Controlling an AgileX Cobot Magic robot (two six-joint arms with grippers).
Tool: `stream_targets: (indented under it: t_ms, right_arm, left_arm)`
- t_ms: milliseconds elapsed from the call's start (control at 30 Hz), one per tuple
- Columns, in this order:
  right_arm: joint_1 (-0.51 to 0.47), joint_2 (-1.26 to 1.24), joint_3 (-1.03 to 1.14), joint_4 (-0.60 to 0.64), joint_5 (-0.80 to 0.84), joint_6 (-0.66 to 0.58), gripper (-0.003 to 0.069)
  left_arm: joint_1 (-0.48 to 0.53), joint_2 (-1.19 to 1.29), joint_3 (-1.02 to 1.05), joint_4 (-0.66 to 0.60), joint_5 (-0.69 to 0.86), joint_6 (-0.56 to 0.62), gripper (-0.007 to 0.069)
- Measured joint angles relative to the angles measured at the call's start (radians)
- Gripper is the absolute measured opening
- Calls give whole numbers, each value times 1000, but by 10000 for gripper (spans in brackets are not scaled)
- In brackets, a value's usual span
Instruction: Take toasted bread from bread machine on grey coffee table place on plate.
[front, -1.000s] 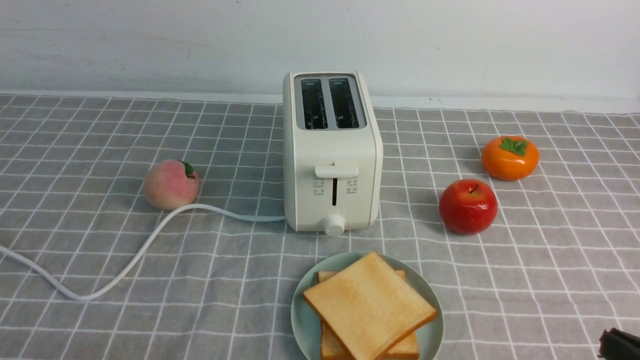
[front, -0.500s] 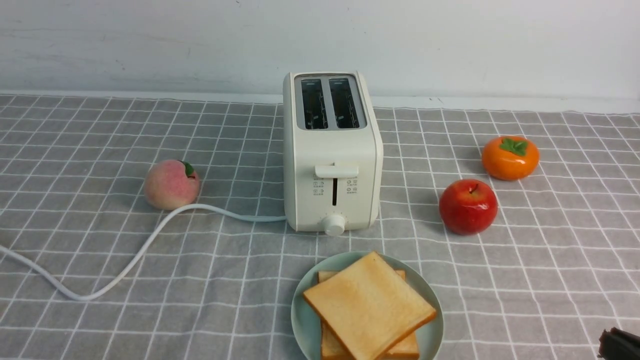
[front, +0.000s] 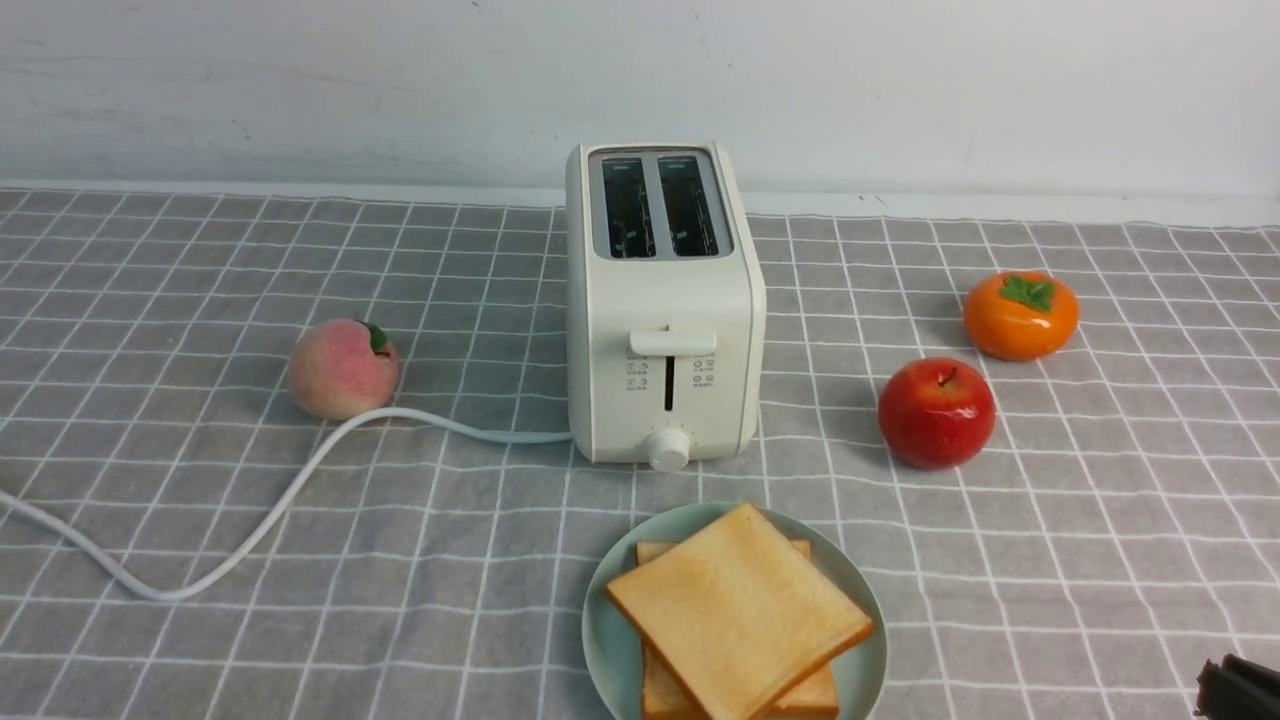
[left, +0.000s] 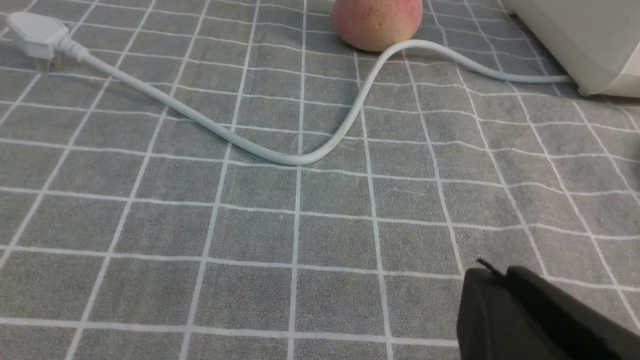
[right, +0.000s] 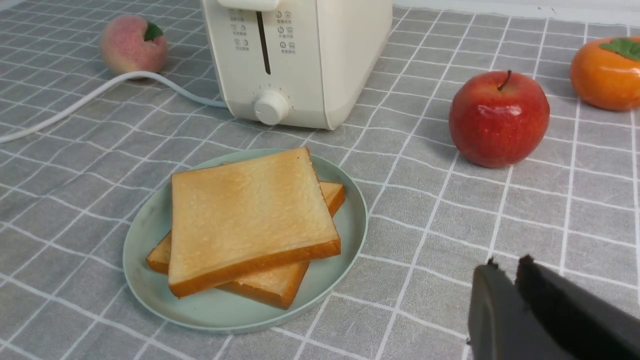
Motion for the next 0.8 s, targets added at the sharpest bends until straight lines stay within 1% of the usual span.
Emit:
stream_targets:
  t_ms: [233, 700, 800]
  right_arm:
    - [0, -1, 0, 0, 0, 0, 76]
    - [-3, -4, 0, 0, 1, 0, 85]
    - [-54, -7, 0, 0, 0, 0, 85]
  left_arm:
    - [62, 0, 0, 1, 0, 0, 36]
    - [63, 0, 0, 2, 0, 0, 43]
    - [63, 0, 0, 2, 0, 0, 49]
